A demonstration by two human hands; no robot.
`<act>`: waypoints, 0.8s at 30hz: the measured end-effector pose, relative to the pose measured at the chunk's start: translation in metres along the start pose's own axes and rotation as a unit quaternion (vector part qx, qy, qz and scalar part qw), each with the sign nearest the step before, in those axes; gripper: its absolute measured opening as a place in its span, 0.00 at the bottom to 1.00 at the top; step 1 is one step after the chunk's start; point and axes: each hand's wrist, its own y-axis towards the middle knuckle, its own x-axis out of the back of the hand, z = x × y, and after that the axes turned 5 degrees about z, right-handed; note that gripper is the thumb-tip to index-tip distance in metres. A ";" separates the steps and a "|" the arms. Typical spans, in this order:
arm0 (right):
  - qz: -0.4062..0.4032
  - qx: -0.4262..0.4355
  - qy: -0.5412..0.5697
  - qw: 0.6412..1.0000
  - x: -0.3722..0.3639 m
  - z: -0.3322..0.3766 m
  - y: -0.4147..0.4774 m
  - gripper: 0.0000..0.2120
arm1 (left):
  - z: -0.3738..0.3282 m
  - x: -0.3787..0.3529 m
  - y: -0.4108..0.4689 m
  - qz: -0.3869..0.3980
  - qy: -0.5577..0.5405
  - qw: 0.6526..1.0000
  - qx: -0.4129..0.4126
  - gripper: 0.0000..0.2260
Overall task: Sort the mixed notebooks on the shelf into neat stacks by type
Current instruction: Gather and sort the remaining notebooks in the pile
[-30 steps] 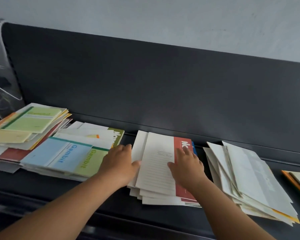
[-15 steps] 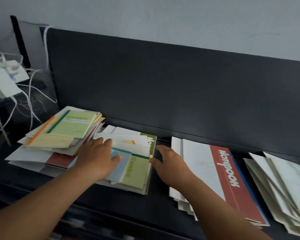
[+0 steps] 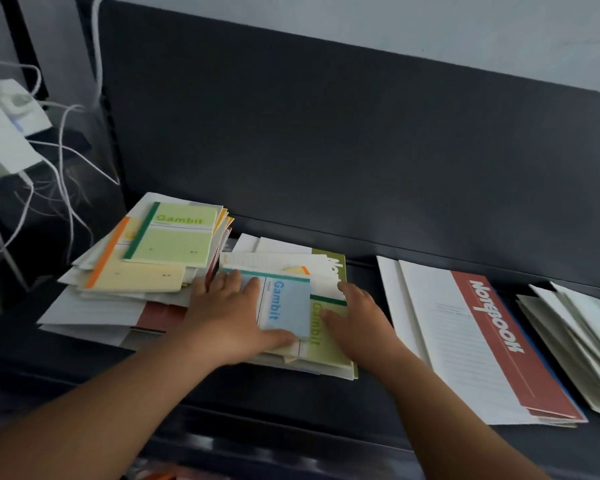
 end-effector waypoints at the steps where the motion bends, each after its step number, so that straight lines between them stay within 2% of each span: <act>1: -0.018 -0.002 0.007 1.000 -0.002 -0.002 -0.001 0.28 | -0.002 -0.001 0.001 -0.019 0.009 1.000 0.003 0.52; 4: -0.062 0.004 0.056 0.997 -0.008 -0.003 -0.010 0.25 | -0.006 0.004 0.006 -0.048 0.028 0.998 0.008 0.51; 5: -0.058 0.005 0.067 0.996 -0.010 -0.003 -0.014 0.28 | -0.006 0.008 0.011 -0.056 0.025 0.998 0.009 0.48; 8: 0.013 0.003 0.000 1.000 -0.016 -0.007 -0.029 0.46 | 0.002 0.022 0.040 -0.081 0.030 0.996 -0.016 0.35; 10: 0.050 -0.001 -0.076 0.996 -0.019 -0.008 -0.038 0.53 | 0.009 0.026 0.062 -0.055 0.058 0.996 -0.041 0.31; 12: 0.044 -0.009 -0.097 0.994 -0.020 -0.008 -0.041 0.56 | 0.013 0.025 0.076 0.000 0.079 0.996 -0.046 0.32; 14: 0.020 -0.018 -0.073 0.997 -0.020 -0.010 -0.040 0.57 | 0.013 0.025 0.081 0.038 0.077 0.996 -0.036 0.33; 19: -0.015 -0.033 -0.041 0.999 -0.022 -0.008 -0.046 0.56 | 0.004 0.029 0.083 0.019 0.065 0.997 -0.042 0.38; 24: -0.022 -0.048 -0.043 0.998 -0.024 -0.004 -0.053 0.55 | 0.004 0.025 0.096 0.048 0.055 0.996 -0.053 0.41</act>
